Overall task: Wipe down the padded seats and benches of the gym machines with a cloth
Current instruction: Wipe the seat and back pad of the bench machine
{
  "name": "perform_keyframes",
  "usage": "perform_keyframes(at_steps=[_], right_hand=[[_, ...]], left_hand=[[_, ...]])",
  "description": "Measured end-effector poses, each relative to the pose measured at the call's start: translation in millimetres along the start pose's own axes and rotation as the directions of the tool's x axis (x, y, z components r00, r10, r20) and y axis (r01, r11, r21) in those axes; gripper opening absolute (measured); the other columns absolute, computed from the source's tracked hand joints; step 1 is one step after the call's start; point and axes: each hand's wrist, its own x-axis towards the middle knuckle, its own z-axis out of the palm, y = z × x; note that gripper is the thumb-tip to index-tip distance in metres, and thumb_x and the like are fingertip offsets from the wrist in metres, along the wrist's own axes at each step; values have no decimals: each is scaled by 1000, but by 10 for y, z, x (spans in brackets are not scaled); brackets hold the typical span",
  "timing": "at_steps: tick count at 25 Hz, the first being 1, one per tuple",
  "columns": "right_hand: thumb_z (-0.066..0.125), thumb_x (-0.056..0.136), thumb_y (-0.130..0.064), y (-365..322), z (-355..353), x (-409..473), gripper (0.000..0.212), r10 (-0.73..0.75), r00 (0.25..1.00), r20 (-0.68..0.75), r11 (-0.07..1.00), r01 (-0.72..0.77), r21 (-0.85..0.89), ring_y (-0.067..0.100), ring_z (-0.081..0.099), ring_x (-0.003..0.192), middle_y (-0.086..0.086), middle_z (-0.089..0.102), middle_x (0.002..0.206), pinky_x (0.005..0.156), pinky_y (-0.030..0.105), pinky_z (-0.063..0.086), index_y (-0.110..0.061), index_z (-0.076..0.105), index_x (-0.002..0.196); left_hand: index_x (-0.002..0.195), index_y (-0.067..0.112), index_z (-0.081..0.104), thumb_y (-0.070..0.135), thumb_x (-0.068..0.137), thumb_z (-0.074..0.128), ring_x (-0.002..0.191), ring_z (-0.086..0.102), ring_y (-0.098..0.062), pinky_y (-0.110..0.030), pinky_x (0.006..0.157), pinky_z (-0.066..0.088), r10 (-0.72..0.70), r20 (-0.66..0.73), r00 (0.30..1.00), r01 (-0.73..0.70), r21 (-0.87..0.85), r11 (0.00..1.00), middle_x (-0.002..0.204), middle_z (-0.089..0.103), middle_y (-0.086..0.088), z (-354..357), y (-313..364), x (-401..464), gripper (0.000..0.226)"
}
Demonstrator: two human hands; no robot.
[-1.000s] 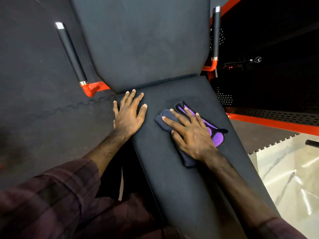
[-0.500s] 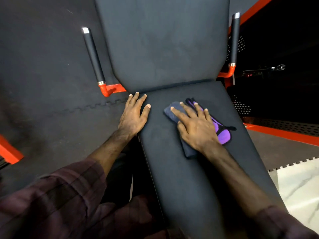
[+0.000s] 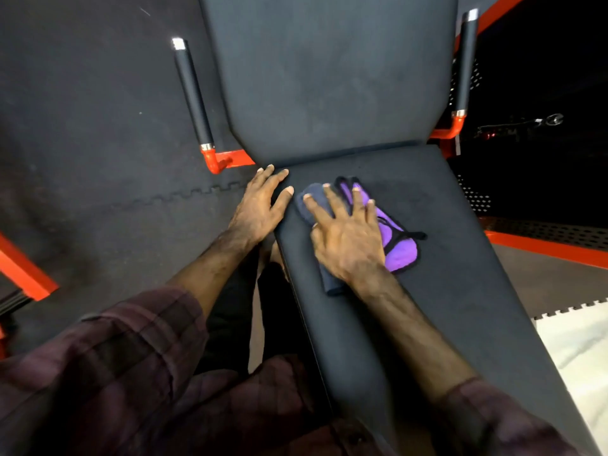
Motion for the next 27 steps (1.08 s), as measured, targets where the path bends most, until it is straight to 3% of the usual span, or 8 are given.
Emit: perform_keyframes(at_steps=[4,8,13,17,19,21,24,27], right_hand=[[36,96,-43,154,20,-444,63,-274,962,-1,961,274,26,41,34,152,-8,34,170,124,62,25,-45,40,158],[30,94,-44,-146,-5,197,66,100,995,-5,995,-100,-9,46,29,153,-1,33,170,123,66,23,-42,39,159],[36,98,-43,-152,16,-119,65,-225,971,82,974,225,10,39,23,157,-9,21,174,126,60,18,-48,28,162],[31,97,-46,-117,-12,410,65,87,994,66,996,-85,-30,42,20,158,-5,23,174,125,64,18,-45,29,163],[31,97,-47,-418,3,782,67,150,984,94,989,-147,-34,46,14,158,-3,18,175,125,66,14,-45,25,164],[32,98,-46,-569,62,709,65,10,996,90,999,-7,-39,45,18,157,-3,21,174,125,66,15,-45,28,163],[33,98,-45,-369,41,322,64,-164,981,103,985,169,-42,39,22,157,-6,25,173,126,61,18,-48,30,161],[34,97,-46,-285,36,752,65,66,995,77,997,-63,-41,40,19,158,-5,23,174,126,63,16,-48,28,162]], left_hand=[[153,35,52,67,97,39,159,24,-19,-42,129,17,19,17,1000,-19,24,1000,168,37,0,-35,-92,49,67],[147,23,61,48,101,47,150,41,-21,-26,124,21,38,41,998,-35,-68,997,157,52,-4,-159,-148,194,54],[143,32,62,65,102,39,141,54,-16,-49,121,38,21,76,997,-16,-67,998,149,60,6,-275,-345,298,57],[142,48,56,80,100,22,138,56,-12,-51,119,38,-61,77,995,61,11,998,146,60,23,-281,-479,399,62],[141,34,64,67,106,27,138,56,-13,-44,122,35,-28,103,994,34,-54,998,145,64,12,-332,-369,422,61],[139,17,67,53,108,32,137,56,-17,-31,124,31,42,114,993,-28,-122,992,143,66,-1,-370,-277,410,60],[137,6,68,32,113,43,135,57,-22,1,110,16,83,100,992,-70,-128,989,141,66,-9,-459,-218,387,43],[138,5,66,26,113,46,136,56,-24,6,105,10,107,112,988,-93,-123,988,142,65,-11,-472,-200,389,39]])
